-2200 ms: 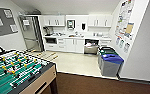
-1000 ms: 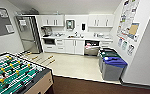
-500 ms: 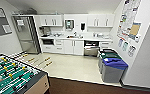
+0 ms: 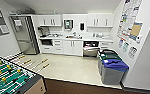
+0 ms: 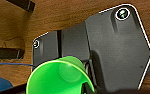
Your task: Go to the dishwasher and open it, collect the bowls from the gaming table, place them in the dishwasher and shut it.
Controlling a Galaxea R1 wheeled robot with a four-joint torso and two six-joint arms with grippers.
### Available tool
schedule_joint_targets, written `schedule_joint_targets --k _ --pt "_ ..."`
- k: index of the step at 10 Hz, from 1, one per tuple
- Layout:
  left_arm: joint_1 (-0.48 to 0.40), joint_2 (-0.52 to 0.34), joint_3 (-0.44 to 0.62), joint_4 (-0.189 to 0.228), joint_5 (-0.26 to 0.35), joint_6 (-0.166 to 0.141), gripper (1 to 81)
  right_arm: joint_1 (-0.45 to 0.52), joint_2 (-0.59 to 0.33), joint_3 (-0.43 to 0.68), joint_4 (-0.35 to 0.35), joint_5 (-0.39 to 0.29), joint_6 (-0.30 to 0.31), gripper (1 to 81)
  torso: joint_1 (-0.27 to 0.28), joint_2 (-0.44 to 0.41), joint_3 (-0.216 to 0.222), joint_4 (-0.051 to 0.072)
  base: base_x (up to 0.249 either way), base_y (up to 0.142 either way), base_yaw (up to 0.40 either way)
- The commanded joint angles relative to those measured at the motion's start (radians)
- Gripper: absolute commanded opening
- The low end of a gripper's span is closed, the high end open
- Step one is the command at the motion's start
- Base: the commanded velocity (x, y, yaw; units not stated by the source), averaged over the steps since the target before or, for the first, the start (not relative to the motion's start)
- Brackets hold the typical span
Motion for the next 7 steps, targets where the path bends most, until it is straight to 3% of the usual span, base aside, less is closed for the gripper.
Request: schedule_joint_targets --k 1,7 --pt "-0.031 0.002 0.009 0.009 0.01 0.008 1.0 0.039 -0.003 0.004 -0.014 -0.039 0.0 1.0 0.0 0.0 0.0 0.0 0.132 0.0 0.0" --pt "-0.031 0.002 0.009 0.009 0.01 0.008 1.0 0.039 -0.003 0.004 -0.014 -0.039 0.0 1.0 0.0 0.0 0.0 0.0 0.132 0.0 0.0"
